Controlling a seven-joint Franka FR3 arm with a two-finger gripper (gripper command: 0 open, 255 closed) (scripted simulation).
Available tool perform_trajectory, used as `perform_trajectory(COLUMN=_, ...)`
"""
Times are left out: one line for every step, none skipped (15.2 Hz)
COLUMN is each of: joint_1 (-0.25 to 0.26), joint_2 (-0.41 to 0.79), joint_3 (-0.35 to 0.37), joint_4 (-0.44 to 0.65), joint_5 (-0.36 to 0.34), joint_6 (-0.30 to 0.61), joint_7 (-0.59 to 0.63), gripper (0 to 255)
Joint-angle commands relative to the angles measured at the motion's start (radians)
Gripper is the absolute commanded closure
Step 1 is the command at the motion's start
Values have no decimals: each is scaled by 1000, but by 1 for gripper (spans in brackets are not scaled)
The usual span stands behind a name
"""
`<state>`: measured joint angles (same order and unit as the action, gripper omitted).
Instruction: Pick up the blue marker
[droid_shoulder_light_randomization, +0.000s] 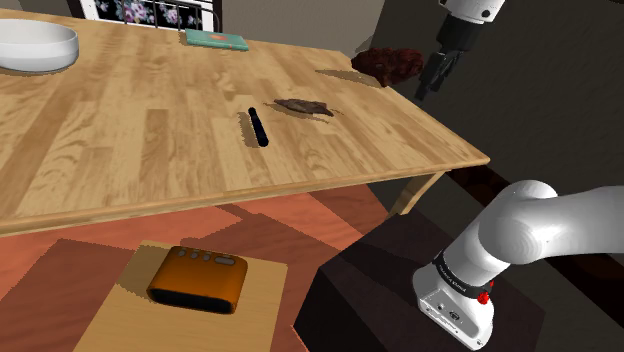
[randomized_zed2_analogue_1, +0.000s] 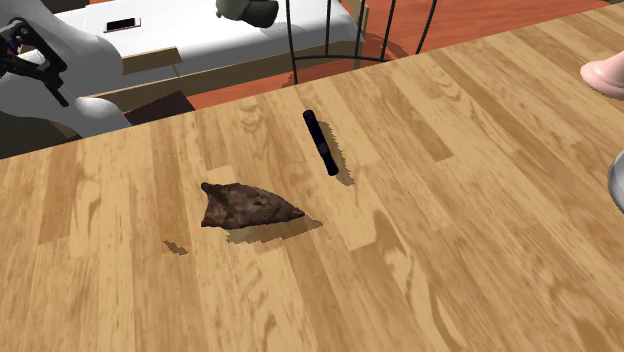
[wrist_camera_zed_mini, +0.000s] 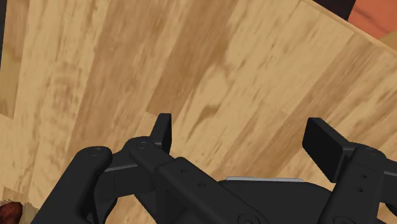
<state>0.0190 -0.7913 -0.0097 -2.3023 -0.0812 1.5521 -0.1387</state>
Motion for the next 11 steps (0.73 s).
perform_trajectory(joint_1=0, joint_2=0, joint_3=0, joint_4=0, joint_5=0, joint_6=0, joint_7=0, gripper=0)
perform_trajectory(joint_1=2, joint_2=11, joint_3=24, joint_4=0, joint_5=16, joint_6=7, joint_7=37, gripper=0)
perform_trajectory(joint_1=5, joint_2=23, joint_3=48, joint_4=2, joint_5=32, joint_6=15, joint_7=73, gripper=0)
perform_trajectory(joint_1=6, joint_2=37, joint_3=71, joint_4=5, joint_5=47, joint_6=24, joint_7=109, gripper=0)
perform_trajectory(joint_1=8, joint_2=53, joint_3=94, joint_4=10, joint_5=62, joint_6=32, joint_7=145, gripper=0)
perform_trajectory(joint_1=10, joint_2=70, joint_3=118, joint_4=16, joint_5=76, joint_6=41, joint_7=181, gripper=0)
perform_trajectory(joint_1=11, joint_2=89, joint_3=141, joint_4=23, joint_5=89, joint_6=50, joint_7=217, gripper=0)
perform_trajectory(joint_1=12, joint_2=109, joint_3=164, joint_4=33, joint_5=101, joint_6=59, joint_7=253, gripper=0)
perform_trajectory(joint_1=13, joint_2=131, joint_3=186, joint_4=43, joint_5=113, joint_6=69, joint_7=289, gripper=0)
perform_trajectory(joint_1=13, joint_2=154, joint_3=209, joint_4=56, joint_5=123, joint_6=78, joint_7=324, gripper=0)
perform_trajectory(joint_1=12, joint_2=178, joint_3=231, joint_4=69, joint_5=132, joint_6=87, joint_7=360, gripper=0)
